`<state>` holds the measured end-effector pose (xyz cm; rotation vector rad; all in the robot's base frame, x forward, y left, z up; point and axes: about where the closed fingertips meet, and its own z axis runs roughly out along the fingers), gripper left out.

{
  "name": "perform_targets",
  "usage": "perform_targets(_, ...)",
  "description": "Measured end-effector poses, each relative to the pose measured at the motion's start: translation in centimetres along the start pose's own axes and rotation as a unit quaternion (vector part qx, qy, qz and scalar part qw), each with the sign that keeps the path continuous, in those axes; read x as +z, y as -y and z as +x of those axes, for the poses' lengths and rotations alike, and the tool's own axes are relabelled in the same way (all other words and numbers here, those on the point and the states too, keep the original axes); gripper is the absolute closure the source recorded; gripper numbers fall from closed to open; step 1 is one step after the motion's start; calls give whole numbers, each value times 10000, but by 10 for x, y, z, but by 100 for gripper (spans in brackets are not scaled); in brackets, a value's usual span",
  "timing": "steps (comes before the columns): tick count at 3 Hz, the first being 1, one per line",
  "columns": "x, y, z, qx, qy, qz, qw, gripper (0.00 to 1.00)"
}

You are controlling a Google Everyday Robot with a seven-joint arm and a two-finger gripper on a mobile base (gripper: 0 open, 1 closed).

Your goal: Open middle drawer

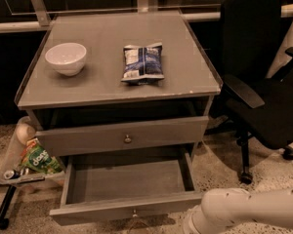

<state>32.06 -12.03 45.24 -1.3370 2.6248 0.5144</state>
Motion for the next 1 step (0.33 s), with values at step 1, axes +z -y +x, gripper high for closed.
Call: perform_targets(1,-6,-14,6,143,7,-33,9999,0)
